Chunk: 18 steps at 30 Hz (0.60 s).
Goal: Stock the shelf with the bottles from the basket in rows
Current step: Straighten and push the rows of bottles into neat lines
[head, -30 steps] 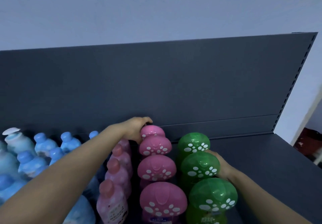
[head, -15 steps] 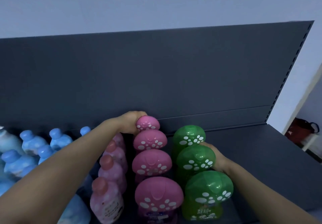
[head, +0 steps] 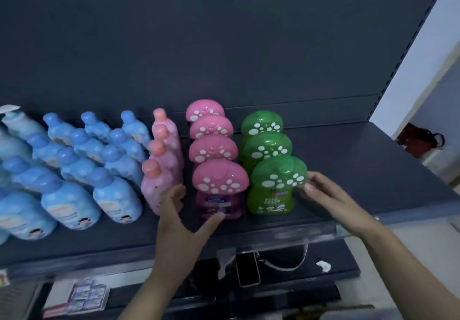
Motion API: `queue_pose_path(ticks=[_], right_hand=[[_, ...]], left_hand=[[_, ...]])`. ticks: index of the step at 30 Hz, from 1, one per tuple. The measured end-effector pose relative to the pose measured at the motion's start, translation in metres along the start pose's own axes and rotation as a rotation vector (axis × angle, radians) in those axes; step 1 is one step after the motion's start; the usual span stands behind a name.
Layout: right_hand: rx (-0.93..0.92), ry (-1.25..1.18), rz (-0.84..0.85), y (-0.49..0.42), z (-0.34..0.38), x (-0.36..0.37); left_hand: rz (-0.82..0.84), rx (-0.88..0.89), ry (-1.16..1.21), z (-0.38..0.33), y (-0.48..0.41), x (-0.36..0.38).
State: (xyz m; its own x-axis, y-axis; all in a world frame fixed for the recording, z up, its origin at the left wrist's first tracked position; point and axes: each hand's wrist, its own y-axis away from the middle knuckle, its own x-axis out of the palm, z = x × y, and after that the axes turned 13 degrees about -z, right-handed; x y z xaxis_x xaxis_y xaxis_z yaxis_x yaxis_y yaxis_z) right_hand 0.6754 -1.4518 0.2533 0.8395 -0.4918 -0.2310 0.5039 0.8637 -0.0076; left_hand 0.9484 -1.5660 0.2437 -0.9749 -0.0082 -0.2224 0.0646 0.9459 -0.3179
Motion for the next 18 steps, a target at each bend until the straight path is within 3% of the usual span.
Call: queue_pose_path(ticks=[2,8,18], right_hand=[[0.02,0.051,0.058,0.004,-0.007,0.008],[-0.1,0.186,-0.01,-0.01,-0.024,0.032],[-0.09,0.209,-0.018,-0.007,-0.025,0.018]], left_hand=[[0.038,-0.043,-0.095,0.011,0.001,0.014],[0.074,0.01,-0.139,0.02,-0.008,0.037],[0.05,-0.006,-0.121,0.015,0.003,0.046]])
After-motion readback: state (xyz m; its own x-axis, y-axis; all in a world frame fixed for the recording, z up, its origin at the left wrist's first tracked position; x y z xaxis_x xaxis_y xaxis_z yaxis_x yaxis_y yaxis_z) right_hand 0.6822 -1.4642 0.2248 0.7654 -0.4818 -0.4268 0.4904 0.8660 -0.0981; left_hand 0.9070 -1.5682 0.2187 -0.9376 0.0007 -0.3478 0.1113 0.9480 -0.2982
